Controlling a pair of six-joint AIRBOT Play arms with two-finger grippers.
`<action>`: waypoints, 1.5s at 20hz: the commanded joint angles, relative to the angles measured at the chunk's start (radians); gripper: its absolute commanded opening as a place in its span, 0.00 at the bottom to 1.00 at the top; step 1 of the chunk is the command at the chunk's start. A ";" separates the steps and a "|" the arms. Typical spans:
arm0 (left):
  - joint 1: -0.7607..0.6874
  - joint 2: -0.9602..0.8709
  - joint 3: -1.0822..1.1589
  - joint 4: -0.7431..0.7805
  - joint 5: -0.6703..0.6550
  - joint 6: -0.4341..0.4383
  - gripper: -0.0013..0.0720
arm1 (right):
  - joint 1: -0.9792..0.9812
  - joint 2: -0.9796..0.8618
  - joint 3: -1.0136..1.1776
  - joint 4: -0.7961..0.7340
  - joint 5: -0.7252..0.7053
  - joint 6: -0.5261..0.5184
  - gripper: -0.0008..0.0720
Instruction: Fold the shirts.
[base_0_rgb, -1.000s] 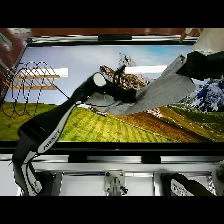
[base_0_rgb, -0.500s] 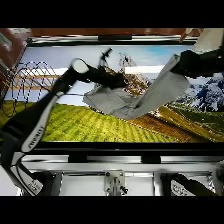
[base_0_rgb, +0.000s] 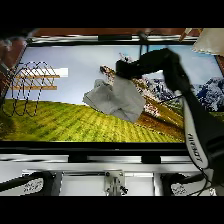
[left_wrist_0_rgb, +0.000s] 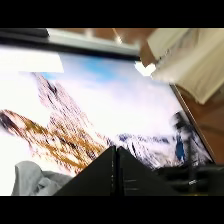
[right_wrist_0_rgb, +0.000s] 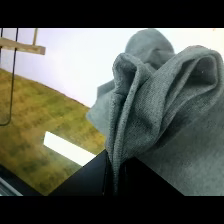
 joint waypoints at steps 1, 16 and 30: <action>0.068 0.110 0.000 0.003 -0.057 0.003 0.06 | 0.100 -0.132 0.001 0.085 0.150 0.038 0.11; 0.045 0.109 -0.049 0.003 -0.196 0.027 0.06 | -0.219 -0.032 -0.015 -0.361 -0.442 0.038 0.81; 0.045 0.106 -0.049 0.003 -0.227 0.025 0.06 | -0.295 -0.064 -0.436 0.050 -0.147 -0.054 0.92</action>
